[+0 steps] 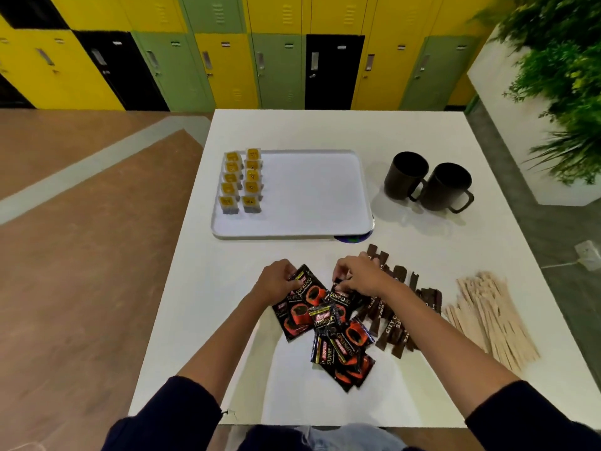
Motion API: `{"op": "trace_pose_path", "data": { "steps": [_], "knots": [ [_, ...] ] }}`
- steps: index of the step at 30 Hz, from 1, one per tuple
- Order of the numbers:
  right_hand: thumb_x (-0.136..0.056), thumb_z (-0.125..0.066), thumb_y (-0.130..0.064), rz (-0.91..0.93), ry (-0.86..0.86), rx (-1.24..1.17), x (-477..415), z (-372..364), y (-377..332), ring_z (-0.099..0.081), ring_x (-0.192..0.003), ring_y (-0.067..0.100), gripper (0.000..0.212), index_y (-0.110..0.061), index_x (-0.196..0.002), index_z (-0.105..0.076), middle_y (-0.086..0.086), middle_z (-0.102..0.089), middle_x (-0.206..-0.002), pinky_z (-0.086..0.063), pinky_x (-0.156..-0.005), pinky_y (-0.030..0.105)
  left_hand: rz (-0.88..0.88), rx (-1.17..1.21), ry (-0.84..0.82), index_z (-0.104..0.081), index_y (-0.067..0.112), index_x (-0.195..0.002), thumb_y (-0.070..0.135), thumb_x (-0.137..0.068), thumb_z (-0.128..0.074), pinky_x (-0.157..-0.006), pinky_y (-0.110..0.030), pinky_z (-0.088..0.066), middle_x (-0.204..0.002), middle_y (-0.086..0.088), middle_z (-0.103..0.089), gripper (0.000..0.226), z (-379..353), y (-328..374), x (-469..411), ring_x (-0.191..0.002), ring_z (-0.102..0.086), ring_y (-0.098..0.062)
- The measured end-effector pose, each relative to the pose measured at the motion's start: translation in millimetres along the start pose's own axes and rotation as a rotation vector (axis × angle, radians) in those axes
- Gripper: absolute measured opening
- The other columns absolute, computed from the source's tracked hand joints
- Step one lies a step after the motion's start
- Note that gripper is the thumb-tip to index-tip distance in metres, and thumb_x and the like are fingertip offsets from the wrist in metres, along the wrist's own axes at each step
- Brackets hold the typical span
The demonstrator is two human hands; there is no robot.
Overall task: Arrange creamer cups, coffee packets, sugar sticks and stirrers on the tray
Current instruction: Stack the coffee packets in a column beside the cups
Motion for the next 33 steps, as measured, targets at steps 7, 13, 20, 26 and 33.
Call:
{"op": "trace_pose_path", "data": {
  "steps": [7,13,20,26,33],
  "knots": [
    [-0.085,-0.067,-0.014,0.148,-0.123,-0.303,-3.5,17.3,-11.9,-0.054,-0.075,0.006,0.007,-0.017,-0.092,-0.068,-0.005,-0.059,-0.079,-0.042,-0.076,0.024,0.003,0.079,0.044,-0.058,0.007,-0.097,0.027,-0.089,-0.062,-0.065,-0.026,-0.036,-0.098,-0.007,-0.060,0.022,5.2,11.6,-6.2,-0.086,-0.052,-0.017],
    [-0.079,-0.074,-0.020,0.169,-0.036,-0.391,-18.8,35.5,-23.0,-0.057,-0.073,0.008,0.023,-0.019,-0.100,-0.063,-0.005,-0.062,-0.083,-0.046,-0.078,0.027,-0.051,0.230,0.077,-0.059,0.011,-0.097,0.028,-0.089,-0.061,-0.067,-0.017,-0.041,-0.094,0.001,-0.061,0.018,11.2,26.2,-10.1,-0.086,-0.057,-0.015],
    [-0.071,-0.081,-0.012,0.166,0.209,-0.533,-33.4,53.8,-29.8,-0.059,-0.071,0.001,0.024,-0.009,-0.088,-0.065,-0.006,-0.064,-0.077,-0.045,-0.066,0.007,0.035,0.689,-0.049,-0.059,0.012,-0.110,0.023,-0.085,-0.068,-0.075,-0.029,-0.054,-0.103,-0.005,-0.064,0.028,6.1,24.3,-19.5,-0.088,-0.064,-0.016],
    [-0.071,-0.080,-0.017,0.102,0.326,-0.644,-46.0,57.7,-28.2,-0.062,-0.078,0.005,0.017,-0.011,-0.081,-0.068,-0.005,-0.067,-0.078,-0.045,-0.069,0.010,0.059,0.842,-0.046,-0.057,0.009,-0.111,0.008,-0.074,-0.077,-0.073,-0.029,-0.056,-0.105,-0.012,-0.066,0.042,15.6,20.8,-31.6,-0.087,-0.066,-0.021],
    [-0.074,-0.079,-0.024,-0.038,0.370,-0.849,-61.2,45.9,-25.2,-0.062,-0.089,0.022,0.031,-0.019,-0.086,-0.050,0.002,-0.060,-0.091,-0.053,-0.076,0.038,0.085,0.860,0.010,-0.051,0.003,-0.111,0.007,-0.071,-0.079,-0.085,-0.046,-0.053,-0.099,-0.013,-0.068,0.049,28.7,11.6,-49.2,-0.091,-0.067,-0.029]
  ]
}}
Point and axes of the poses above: each hand's wrist, its own x-axis away from the middle knuckle, its own z-axis out of the back of the hand, y = z × x, the point moved 8 cm from there along -x, towards the middle knuckle
